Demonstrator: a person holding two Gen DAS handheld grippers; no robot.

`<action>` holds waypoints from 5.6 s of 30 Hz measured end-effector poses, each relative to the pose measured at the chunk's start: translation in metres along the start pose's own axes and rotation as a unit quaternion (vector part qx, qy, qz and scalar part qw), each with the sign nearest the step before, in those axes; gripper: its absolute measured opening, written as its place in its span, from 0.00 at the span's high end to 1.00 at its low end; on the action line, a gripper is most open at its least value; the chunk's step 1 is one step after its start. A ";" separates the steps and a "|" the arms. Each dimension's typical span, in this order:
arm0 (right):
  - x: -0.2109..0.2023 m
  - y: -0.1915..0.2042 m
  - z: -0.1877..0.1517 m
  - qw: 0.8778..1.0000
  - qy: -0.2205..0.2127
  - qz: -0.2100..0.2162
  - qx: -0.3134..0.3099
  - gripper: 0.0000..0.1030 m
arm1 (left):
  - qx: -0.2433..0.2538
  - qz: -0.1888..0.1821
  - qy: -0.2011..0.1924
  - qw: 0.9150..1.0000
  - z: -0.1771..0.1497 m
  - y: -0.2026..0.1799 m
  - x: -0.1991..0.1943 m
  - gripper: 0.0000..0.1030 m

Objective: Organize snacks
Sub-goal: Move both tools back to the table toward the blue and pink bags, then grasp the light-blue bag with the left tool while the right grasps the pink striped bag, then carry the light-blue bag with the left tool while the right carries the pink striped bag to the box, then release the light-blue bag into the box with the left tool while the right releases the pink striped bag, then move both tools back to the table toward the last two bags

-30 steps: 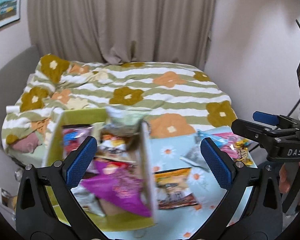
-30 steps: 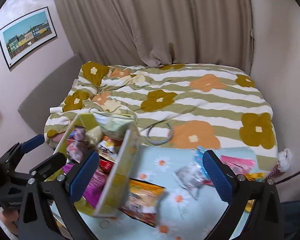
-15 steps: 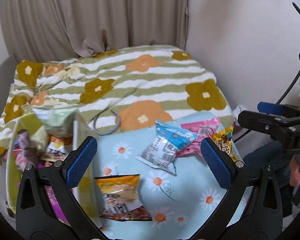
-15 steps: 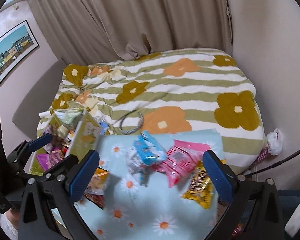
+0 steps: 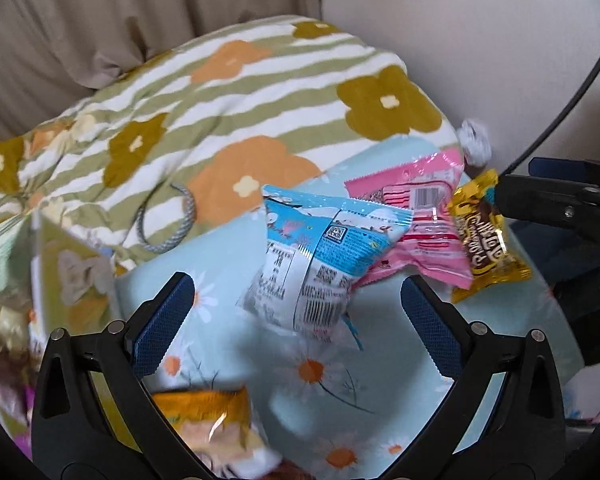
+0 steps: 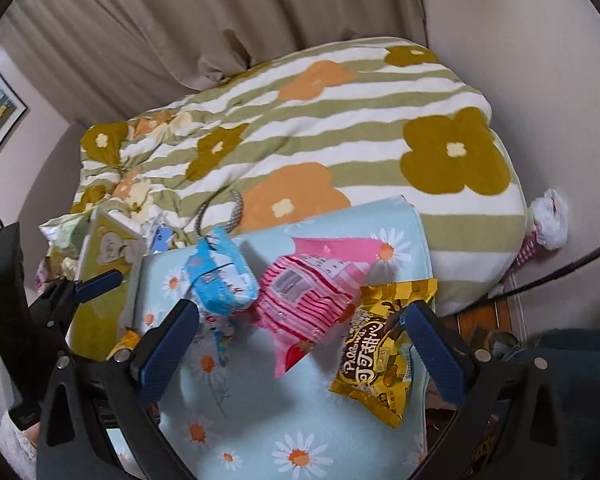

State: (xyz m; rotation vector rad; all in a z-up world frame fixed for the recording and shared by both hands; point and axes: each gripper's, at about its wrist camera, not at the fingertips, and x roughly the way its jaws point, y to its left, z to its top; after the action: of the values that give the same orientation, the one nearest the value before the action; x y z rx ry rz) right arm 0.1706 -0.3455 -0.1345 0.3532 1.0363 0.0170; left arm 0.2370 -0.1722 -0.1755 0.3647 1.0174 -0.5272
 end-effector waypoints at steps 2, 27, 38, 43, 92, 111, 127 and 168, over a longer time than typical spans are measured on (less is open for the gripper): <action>0.007 -0.003 -0.001 1.000 0.004 -0.010 0.010 0.00 | 0.008 -0.009 0.010 1.000 0.003 0.000 0.015 0.00; 0.082 0.004 0.010 0.997 0.054 -0.030 0.043 0.16 | -0.045 -0.050 0.077 0.995 0.004 0.034 0.069 0.47; 0.111 0.014 0.013 0.996 0.081 -0.034 0.024 0.16 | -0.064 -0.032 0.064 0.995 0.000 0.049 0.053 0.47; 0.126 0.018 0.010 0.994 0.104 -0.023 0.011 0.30 | -0.074 -0.028 0.060 0.995 -0.004 0.054 0.046 0.47; -0.027 0.296 -0.024 0.962 -0.025 0.180 -0.203 0.48 | -0.240 0.146 -0.084 0.956 -0.129 0.208 -0.218 0.47; 0.008 0.363 -0.044 0.983 -0.023 0.113 -0.140 0.47 | -0.194 0.096 -0.065 0.974 -0.181 0.270 -0.196 0.00; 0.030 0.406 -0.037 0.985 -0.017 0.099 -0.140 0.40 | -0.213 0.084 -0.073 0.971 -0.205 0.295 -0.211 0.00; -0.118 0.235 -0.049 0.981 -0.131 -0.007 -0.141 0.01 | -0.174 0.059 -0.129 0.975 -0.126 0.124 -0.231 0.00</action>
State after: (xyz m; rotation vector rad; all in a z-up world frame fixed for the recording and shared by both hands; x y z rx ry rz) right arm 0.1039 -0.1308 0.0110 0.0856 0.7627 0.1021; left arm 0.1229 0.0517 -0.0288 0.0416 0.8108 -0.2728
